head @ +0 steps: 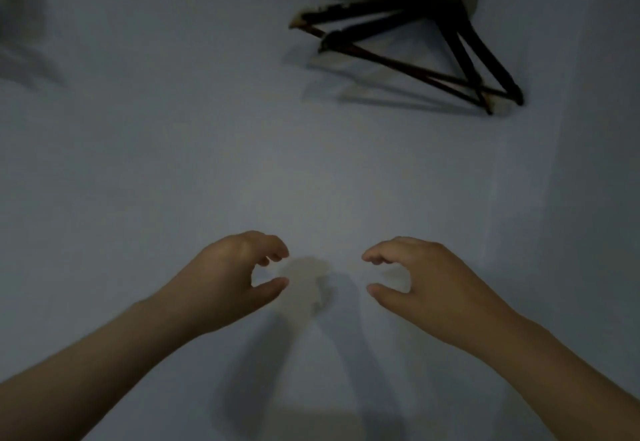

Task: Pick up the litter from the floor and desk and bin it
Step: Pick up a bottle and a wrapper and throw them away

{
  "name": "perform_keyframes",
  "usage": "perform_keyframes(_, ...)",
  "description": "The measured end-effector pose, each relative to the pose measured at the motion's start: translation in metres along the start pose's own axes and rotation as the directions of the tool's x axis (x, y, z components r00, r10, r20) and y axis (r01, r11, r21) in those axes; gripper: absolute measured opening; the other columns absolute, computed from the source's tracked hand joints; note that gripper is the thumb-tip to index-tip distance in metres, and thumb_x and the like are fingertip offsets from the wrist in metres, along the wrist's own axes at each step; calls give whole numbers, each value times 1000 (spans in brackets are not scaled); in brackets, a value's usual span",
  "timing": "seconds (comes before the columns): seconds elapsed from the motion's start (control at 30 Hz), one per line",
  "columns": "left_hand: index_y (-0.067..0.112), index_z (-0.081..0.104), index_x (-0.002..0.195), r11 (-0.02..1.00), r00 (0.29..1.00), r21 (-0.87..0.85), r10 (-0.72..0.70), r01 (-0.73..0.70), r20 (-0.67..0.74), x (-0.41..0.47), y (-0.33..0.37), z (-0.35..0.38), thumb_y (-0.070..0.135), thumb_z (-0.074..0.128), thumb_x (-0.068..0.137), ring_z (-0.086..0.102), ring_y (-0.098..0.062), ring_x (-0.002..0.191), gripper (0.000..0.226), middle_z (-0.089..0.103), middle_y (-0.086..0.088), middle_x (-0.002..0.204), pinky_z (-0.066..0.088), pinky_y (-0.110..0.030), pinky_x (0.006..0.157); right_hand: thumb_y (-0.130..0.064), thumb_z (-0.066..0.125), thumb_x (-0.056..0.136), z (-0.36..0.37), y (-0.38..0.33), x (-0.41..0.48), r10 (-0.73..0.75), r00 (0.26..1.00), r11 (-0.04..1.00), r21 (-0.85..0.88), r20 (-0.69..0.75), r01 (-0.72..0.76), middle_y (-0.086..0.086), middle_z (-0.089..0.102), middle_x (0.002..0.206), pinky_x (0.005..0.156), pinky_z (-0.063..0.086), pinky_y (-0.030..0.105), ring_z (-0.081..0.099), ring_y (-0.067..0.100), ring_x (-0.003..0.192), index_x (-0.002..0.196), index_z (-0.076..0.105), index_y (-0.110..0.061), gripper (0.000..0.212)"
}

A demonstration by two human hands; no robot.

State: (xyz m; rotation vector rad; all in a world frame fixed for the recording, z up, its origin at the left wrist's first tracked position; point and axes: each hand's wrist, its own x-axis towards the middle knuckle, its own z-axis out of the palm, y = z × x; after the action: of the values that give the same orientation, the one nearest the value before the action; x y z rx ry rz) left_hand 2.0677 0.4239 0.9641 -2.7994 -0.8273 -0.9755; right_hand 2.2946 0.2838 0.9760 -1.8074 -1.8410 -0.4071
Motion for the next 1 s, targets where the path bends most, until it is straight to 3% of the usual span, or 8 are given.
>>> perform_keyframes(0.1, 35, 59, 114, 997, 998, 41, -68, 69, -17, -20, 2, -21, 44, 64, 84, 56, 4, 91, 33, 60, 18, 111, 45, -8, 72, -38, 66, 84, -11, -17, 13, -78, 997, 996, 38, -4, 78, -21, 59, 106, 93, 43, 21, 55, -1, 103, 116, 62, -36, 33)
perform_keyframes(0.23, 39, 56, 114, 976, 982, 108, -183, 187, -47, -56, -5, -63, 46, 62, 84, 54, 9, 89, 31, 57, 25, 108, 44, -5, 65, -39, 63, 86, -11, -58, 30, -183, 983, 980, 85, 13, 181, -21, 58, 111, 94, 40, 17, 53, -3, 105, 120, 60, -35, 34)
perform_keyframes(0.47, 40, 56, 113, 878, 922, 284, -351, 384, -161, -165, -32, -175, 46, 62, 84, 53, 12, 90, 31, 57, 25, 106, 45, -5, 66, -44, 62, 85, 12, -193, 48, -417, 908, 875, 253, -41, 413, -24, 57, 110, 94, 42, 18, 53, -4, 105, 120, 59, -38, 35)
perform_keyframes(0.73, 27, 64, 110, 677, 797, 421, -506, 604, -330, -357, -39, -334, 34, 69, 81, 61, 1, 89, 30, 63, 14, 102, 53, -27, 81, -44, 62, 85, 33, -433, 24, -658, 738, 614, 460, -150, 641, -24, 59, 109, 92, 44, 17, 54, -6, 103, 118, 60, -38, 34)
perform_keyframes(1.0, 34, 61, 111, 410, 626, 493, -641, 768, -443, -542, -17, -457, 42, 67, 82, 58, 8, 91, 31, 58, 23, 103, 52, -19, 82, -41, 67, 83, 33, -661, -40, -824, 517, 306, 584, -233, 752, -17, 63, 112, 92, 44, 17, 57, -1, 106, 117, 64, -32, 36)
